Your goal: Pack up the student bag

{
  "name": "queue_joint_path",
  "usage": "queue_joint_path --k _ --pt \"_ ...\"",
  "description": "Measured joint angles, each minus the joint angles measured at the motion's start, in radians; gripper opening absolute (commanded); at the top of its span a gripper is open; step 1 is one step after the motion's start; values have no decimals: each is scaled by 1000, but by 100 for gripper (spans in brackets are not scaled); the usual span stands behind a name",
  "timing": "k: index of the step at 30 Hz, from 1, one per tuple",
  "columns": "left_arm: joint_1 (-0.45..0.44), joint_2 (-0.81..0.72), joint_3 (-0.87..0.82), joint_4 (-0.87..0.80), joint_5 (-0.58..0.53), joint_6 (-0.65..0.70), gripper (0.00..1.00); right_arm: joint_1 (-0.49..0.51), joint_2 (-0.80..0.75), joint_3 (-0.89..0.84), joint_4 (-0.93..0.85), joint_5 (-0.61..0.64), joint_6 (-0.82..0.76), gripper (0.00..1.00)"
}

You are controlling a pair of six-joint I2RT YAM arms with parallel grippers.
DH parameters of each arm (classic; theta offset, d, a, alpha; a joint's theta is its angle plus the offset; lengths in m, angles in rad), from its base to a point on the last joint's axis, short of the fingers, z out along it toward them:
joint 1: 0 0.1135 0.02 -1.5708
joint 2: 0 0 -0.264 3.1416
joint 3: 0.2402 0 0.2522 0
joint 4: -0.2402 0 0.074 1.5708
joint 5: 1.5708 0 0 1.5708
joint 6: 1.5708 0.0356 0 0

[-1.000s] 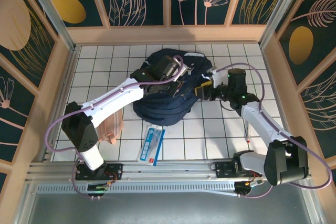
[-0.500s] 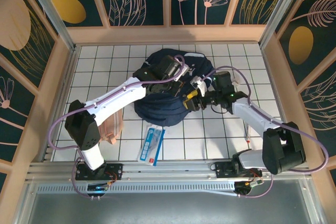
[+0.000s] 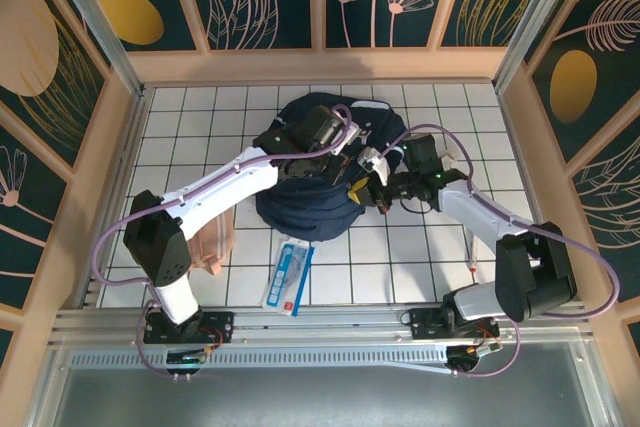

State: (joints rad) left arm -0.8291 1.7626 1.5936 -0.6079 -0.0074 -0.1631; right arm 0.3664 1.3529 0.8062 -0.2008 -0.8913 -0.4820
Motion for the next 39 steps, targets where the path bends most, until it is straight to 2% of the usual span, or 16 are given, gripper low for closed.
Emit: queue_joint_path --k 7,14,22,24,28,33,39 --pt "-3 4 0 7 12 -64 0 15 -82 -73 64 29 37 0" --pt "-3 6 -40 105 48 -220 0 124 -101 -99 126 115 121 0" --pt "11 6 -57 151 71 -356 0 227 -87 -135 262 208 418 0" --pt "19 5 -74 155 80 -368 0 258 -87 -167 331 251 505 15" --pt "21 5 -108 179 89 -389 0 301 -96 -240 445 294 627 38" --pt "5 8 -119 262 85 -413 0 313 -200 -273 408 340 705 47" --pt "4 8 -121 300 82 -427 0 185 -377 -264 291 424 933 53"
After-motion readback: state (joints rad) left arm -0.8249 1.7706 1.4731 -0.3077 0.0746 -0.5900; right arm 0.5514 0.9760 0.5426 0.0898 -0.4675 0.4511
